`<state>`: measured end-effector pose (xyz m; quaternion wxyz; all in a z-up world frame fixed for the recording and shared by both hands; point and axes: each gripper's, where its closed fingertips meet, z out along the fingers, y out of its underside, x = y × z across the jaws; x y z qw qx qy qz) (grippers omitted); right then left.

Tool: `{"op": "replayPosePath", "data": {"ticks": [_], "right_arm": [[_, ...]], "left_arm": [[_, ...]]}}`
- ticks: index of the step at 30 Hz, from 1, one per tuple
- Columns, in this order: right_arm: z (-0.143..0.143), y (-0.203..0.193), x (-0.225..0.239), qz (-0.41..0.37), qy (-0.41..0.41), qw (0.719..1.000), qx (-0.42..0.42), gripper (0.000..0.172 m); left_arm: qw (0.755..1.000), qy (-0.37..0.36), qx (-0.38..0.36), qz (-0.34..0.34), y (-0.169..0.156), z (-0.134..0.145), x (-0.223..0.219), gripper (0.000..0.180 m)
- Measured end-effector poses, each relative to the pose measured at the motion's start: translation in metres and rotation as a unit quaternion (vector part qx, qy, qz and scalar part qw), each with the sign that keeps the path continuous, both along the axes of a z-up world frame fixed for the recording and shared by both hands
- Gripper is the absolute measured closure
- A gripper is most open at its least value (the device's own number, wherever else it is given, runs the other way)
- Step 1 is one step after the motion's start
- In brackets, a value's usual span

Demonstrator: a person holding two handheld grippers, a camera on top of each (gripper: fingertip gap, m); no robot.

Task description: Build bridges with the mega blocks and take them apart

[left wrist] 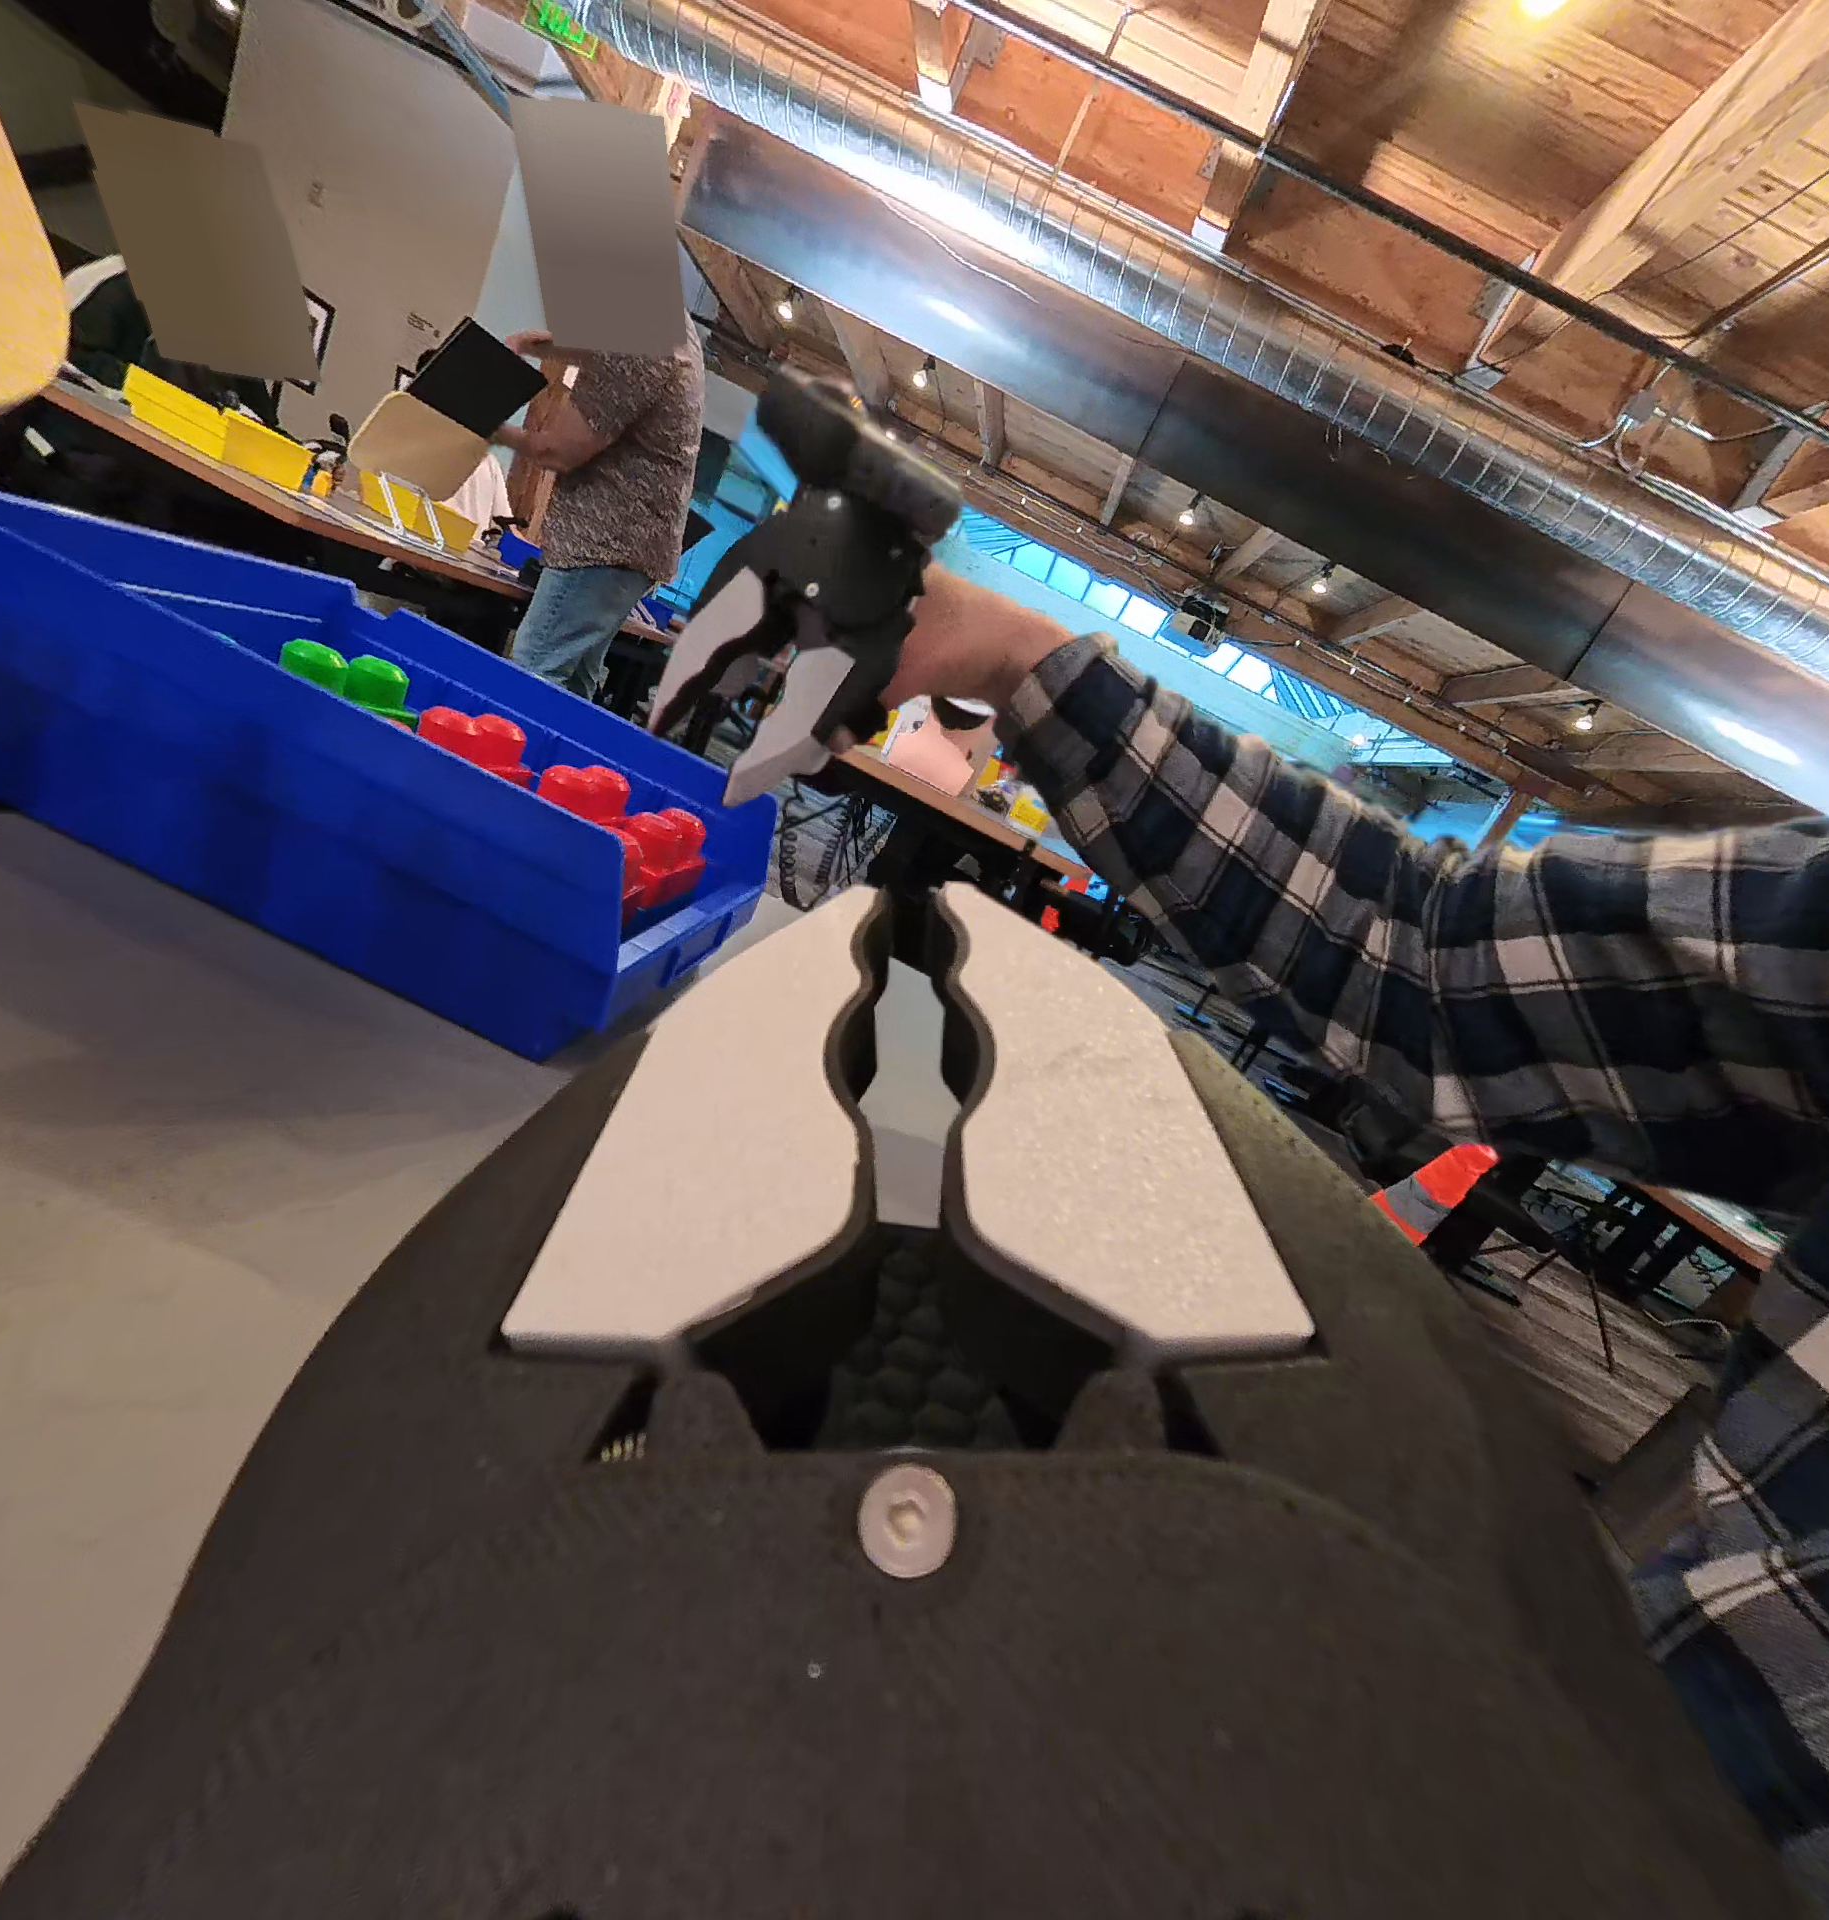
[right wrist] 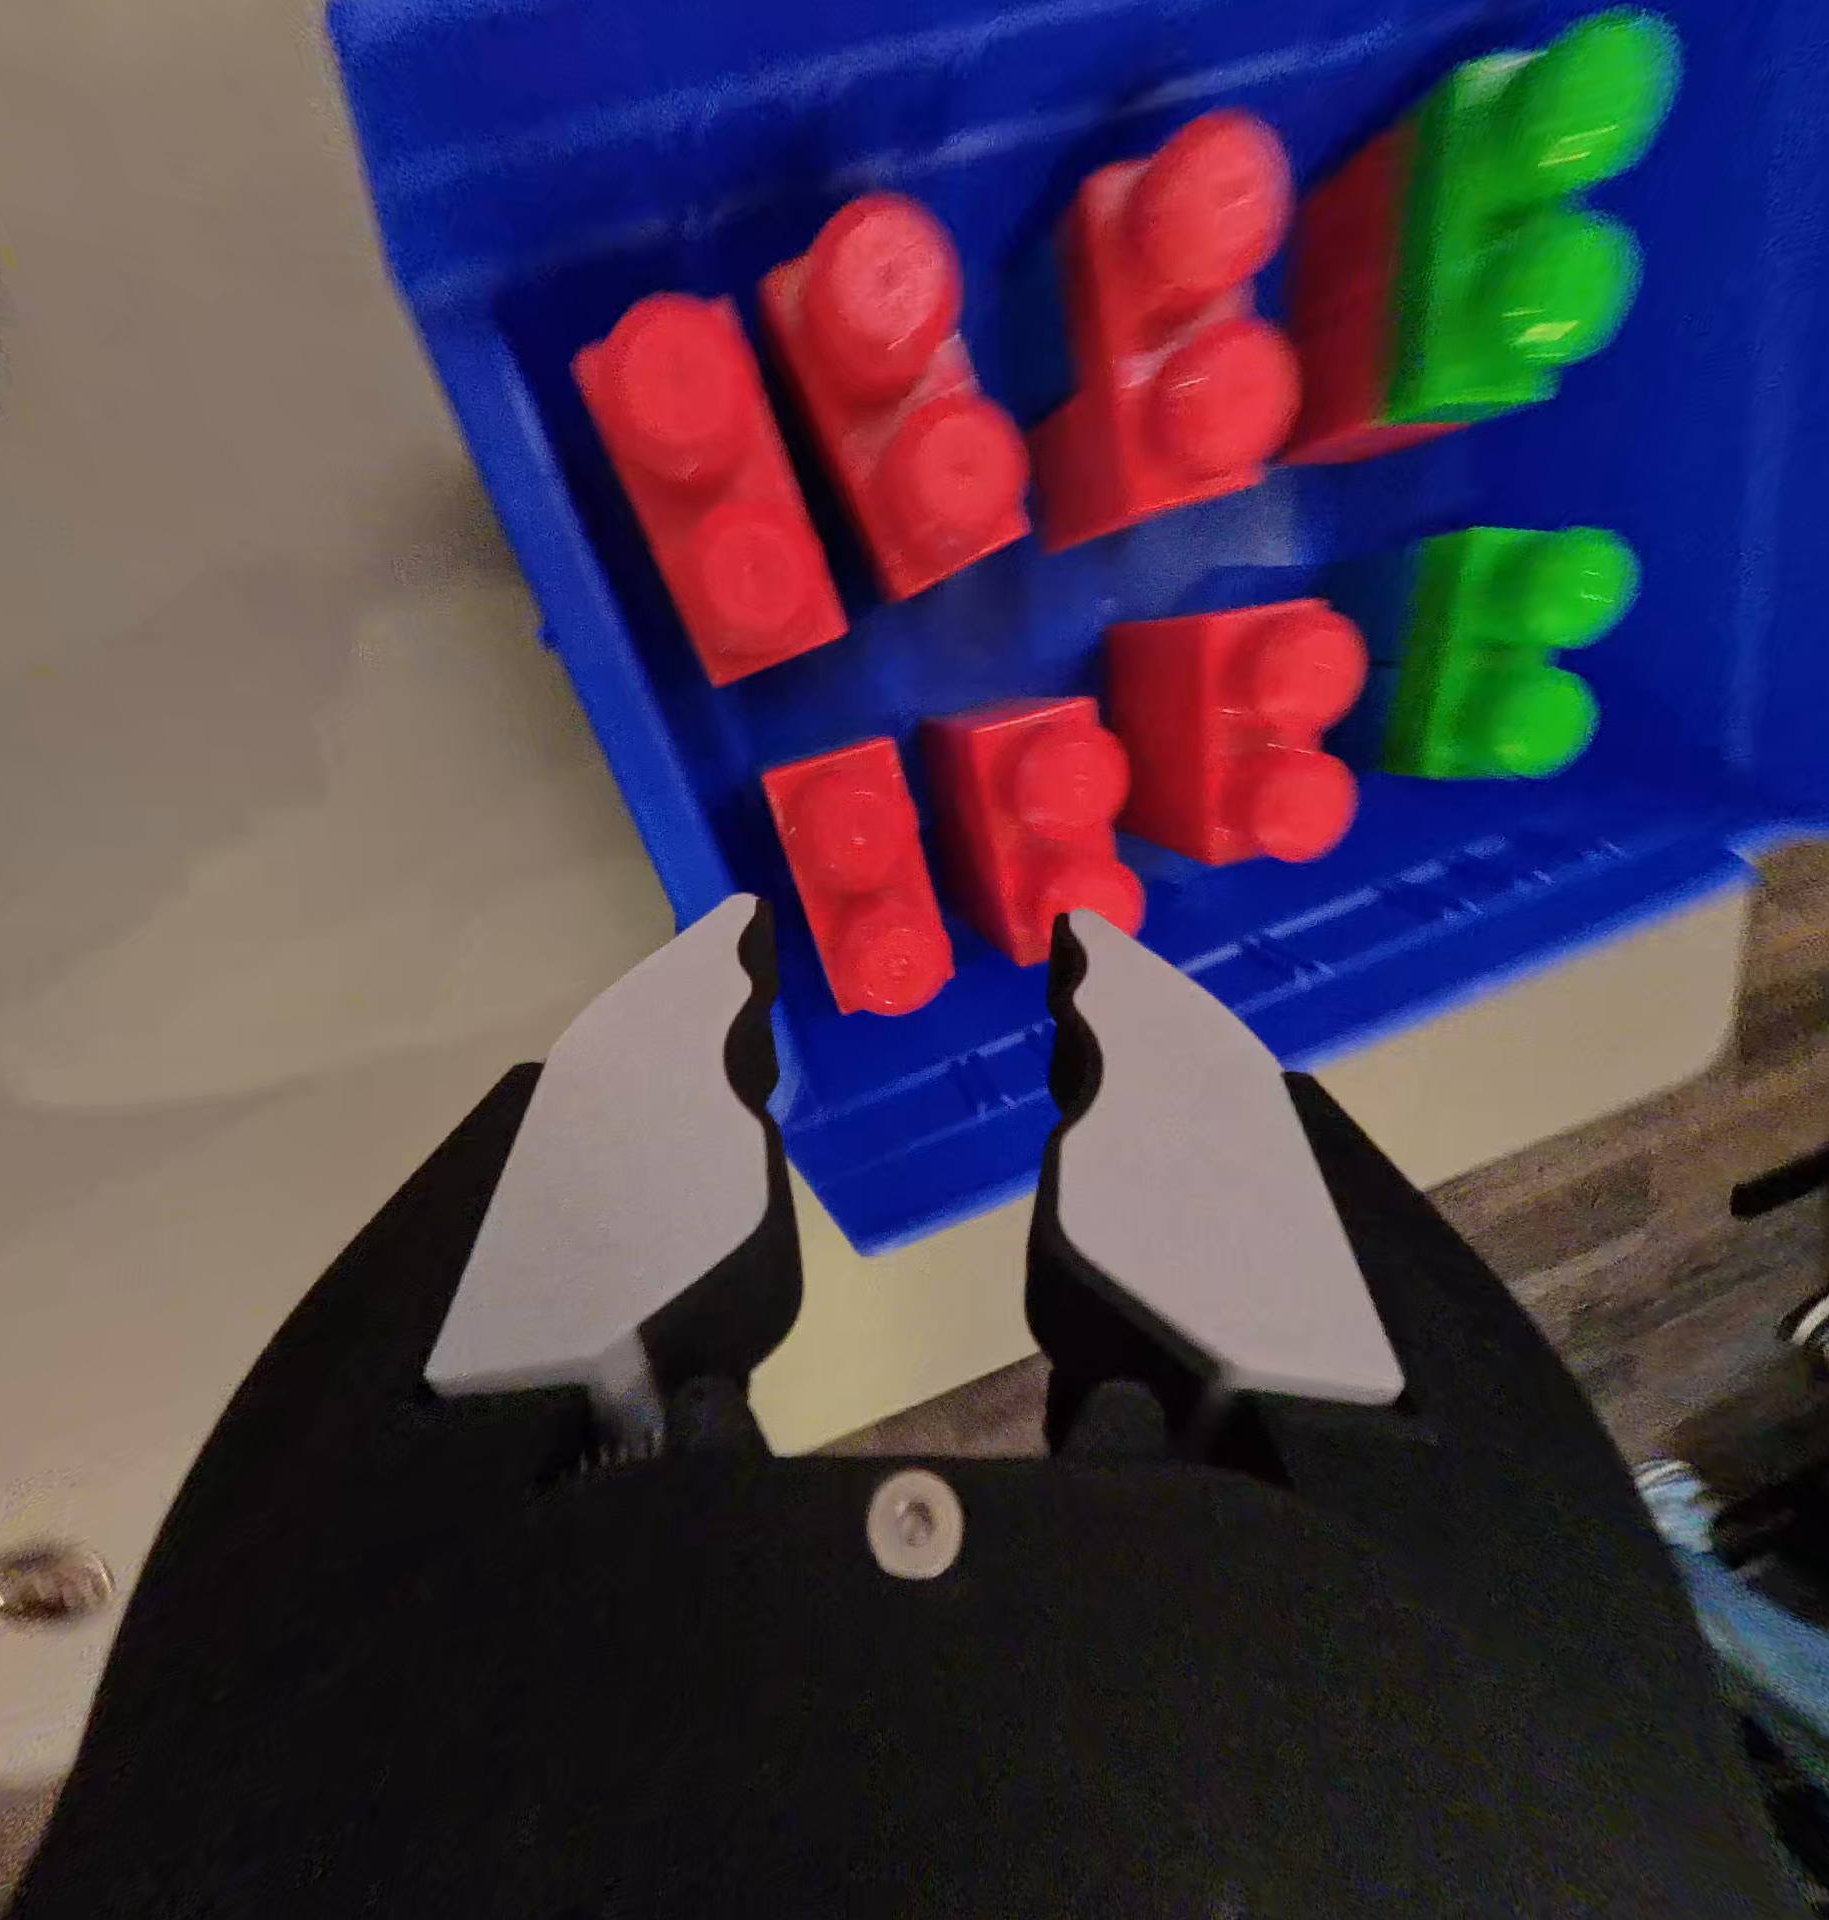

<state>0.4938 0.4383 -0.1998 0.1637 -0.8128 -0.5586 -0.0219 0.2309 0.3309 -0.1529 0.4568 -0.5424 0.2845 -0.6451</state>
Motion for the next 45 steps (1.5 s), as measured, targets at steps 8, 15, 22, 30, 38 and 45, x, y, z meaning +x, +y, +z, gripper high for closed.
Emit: {"op": "replayPosePath", "data": {"ticks": [8, 15, 22, 30, 38, 45], "right_arm": [[0.03, 0.013, 0.042, -0.315, 0.143, 0.923, 0.166, 0.117], [-0.008, 0.021, 0.052, -0.417, 0.232, 0.857, 0.192, 0.114], [-0.007, 0.027, 0.08, -0.462, 0.208, 0.822, 0.259, 0.112], [-0.045, 0.024, 0.074, -0.451, 0.23, 0.846, 0.166, 0.156], [-0.051, 0.03, 0.071, -0.44, 0.23, 0.852, 0.168, 0.163], [-0.059, 0.04, 0.07, -0.447, 0.236, 0.845, 0.174, 0.166]], "left_arm": [[0.991, 0.032, 0.045, 0.121, 0.019, 0.02, -0.039, 0.154], [0.917, 0.126, 0.088, 0.369, 0.064, 0.062, -0.187, 0.131], [0.838, 0.161, 0.019, 0.521, 0.106, 0.061, -0.335, 0.115], [0.775, 0.3, -0.082, 0.55, 0.174, -0.022, -0.442, 0.098], [0.751, 0.399, -0.119, 0.512, 0.225, -0.086, -0.474, 0.098], [0.796, 0.359, -0.15, 0.464, 0.253, -0.105, -0.483, 0.122]]}}
